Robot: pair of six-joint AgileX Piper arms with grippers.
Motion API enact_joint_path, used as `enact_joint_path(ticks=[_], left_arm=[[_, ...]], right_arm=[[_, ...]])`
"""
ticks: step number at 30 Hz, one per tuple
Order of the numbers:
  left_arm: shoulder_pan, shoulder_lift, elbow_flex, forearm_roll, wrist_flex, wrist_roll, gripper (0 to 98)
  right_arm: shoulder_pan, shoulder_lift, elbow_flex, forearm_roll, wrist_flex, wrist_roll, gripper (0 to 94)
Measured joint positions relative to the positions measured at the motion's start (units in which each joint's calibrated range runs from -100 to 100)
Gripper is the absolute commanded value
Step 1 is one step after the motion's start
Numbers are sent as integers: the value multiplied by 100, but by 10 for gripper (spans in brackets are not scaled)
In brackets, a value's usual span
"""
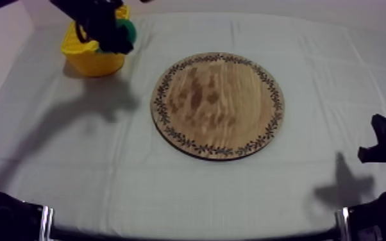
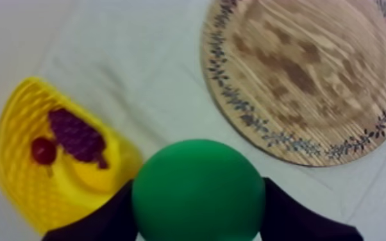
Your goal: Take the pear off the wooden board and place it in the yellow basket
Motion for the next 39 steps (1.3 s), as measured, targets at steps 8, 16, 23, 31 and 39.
enact_joint_path(ticks=[8,16,23,31,39], left_arm=[[-255,-736,-555,-138,493,310,473],[-578,-721,-1113,-321,824,532,481],[-931,-324,-1462,-363,780,721,494],[-1053,454,-1930,-523,549,1066,482],[-1091,1447,-1969,-760,87,1484,466]], right_arm=[[0,0,0,0,-9,0,3],[0,0,0,0,-2,0,3],[0,0,0,0,-2,0,3],[0,0,0,0,-2,0,3],[0,0,0,0,-2,0,3]])
